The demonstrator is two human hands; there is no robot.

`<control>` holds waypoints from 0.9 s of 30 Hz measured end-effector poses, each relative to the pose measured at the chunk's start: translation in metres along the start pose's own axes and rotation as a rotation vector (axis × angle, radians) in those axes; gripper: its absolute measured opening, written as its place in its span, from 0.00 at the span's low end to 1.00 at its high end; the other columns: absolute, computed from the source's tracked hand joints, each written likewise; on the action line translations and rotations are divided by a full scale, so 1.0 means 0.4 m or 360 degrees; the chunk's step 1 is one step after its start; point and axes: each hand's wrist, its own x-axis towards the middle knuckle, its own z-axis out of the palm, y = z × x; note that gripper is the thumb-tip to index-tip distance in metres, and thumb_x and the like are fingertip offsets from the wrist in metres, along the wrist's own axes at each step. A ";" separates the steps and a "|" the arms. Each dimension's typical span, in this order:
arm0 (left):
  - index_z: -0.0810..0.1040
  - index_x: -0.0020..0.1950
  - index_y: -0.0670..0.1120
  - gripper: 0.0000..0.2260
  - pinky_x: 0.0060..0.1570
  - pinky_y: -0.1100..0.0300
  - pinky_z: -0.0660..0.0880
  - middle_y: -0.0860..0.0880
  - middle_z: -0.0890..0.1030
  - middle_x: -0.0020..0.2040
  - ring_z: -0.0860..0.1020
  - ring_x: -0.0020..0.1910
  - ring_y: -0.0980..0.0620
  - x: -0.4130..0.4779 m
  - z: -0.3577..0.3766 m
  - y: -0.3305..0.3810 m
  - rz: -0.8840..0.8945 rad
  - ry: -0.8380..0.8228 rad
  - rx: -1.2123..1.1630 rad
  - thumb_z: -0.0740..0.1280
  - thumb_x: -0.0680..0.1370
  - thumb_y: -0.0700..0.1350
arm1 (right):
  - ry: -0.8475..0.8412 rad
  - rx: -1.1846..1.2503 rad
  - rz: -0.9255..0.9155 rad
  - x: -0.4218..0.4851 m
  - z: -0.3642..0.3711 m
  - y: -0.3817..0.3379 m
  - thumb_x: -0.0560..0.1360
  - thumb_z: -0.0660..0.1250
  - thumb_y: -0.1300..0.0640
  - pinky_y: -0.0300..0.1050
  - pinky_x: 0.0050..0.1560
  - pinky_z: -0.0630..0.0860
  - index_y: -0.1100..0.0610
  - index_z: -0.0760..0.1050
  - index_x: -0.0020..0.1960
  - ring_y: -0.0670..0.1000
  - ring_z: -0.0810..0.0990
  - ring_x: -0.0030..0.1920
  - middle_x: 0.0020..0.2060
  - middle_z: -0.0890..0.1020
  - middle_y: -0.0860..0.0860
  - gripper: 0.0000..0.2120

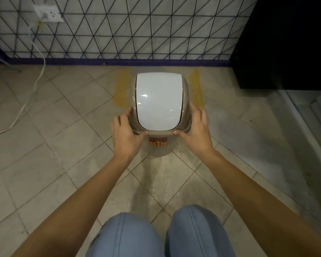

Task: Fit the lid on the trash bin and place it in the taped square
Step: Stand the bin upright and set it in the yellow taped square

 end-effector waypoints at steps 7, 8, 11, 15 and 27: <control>0.82 0.51 0.42 0.13 0.51 0.49 0.74 0.40 0.78 0.53 0.71 0.56 0.44 0.007 0.018 -0.028 0.0894 0.0036 0.0209 0.76 0.68 0.38 | 0.0036 -0.0429 -0.0917 0.019 0.018 -0.004 0.65 0.75 0.58 0.55 0.57 0.73 0.59 0.81 0.51 0.55 0.73 0.57 0.49 0.83 0.54 0.15; 0.83 0.49 0.41 0.10 0.51 0.48 0.74 0.40 0.80 0.51 0.73 0.56 0.43 0.005 0.024 -0.034 0.0969 0.0013 0.0225 0.76 0.68 0.38 | 0.0052 -0.0421 -0.0966 0.016 0.024 0.002 0.66 0.75 0.58 0.52 0.55 0.72 0.60 0.82 0.49 0.52 0.72 0.55 0.45 0.84 0.54 0.13; 0.84 0.47 0.42 0.08 0.48 0.51 0.71 0.44 0.83 0.46 0.79 0.55 0.40 0.006 0.035 -0.046 0.1078 -0.0002 0.0320 0.75 0.69 0.39 | 0.0093 -0.0408 -0.1037 0.011 0.039 0.014 0.67 0.73 0.58 0.50 0.53 0.72 0.59 0.83 0.44 0.50 0.70 0.50 0.39 0.84 0.53 0.08; 0.85 0.47 0.43 0.08 0.49 0.56 0.67 0.47 0.85 0.44 0.81 0.51 0.42 0.021 0.046 -0.050 0.1104 0.0055 0.0313 0.75 0.69 0.37 | 0.0094 -0.0410 -0.1013 0.026 0.042 0.016 0.66 0.74 0.61 0.53 0.59 0.71 0.60 0.84 0.43 0.57 0.79 0.43 0.37 0.84 0.53 0.05; 0.85 0.47 0.42 0.10 0.48 0.52 0.74 0.46 0.85 0.43 0.81 0.49 0.42 0.140 0.065 -0.035 0.1042 -0.0061 0.0348 0.75 0.67 0.33 | -0.0034 -0.0513 -0.0699 0.136 0.067 -0.028 0.66 0.73 0.68 0.52 0.63 0.65 0.62 0.84 0.43 0.60 0.80 0.41 0.33 0.82 0.57 0.06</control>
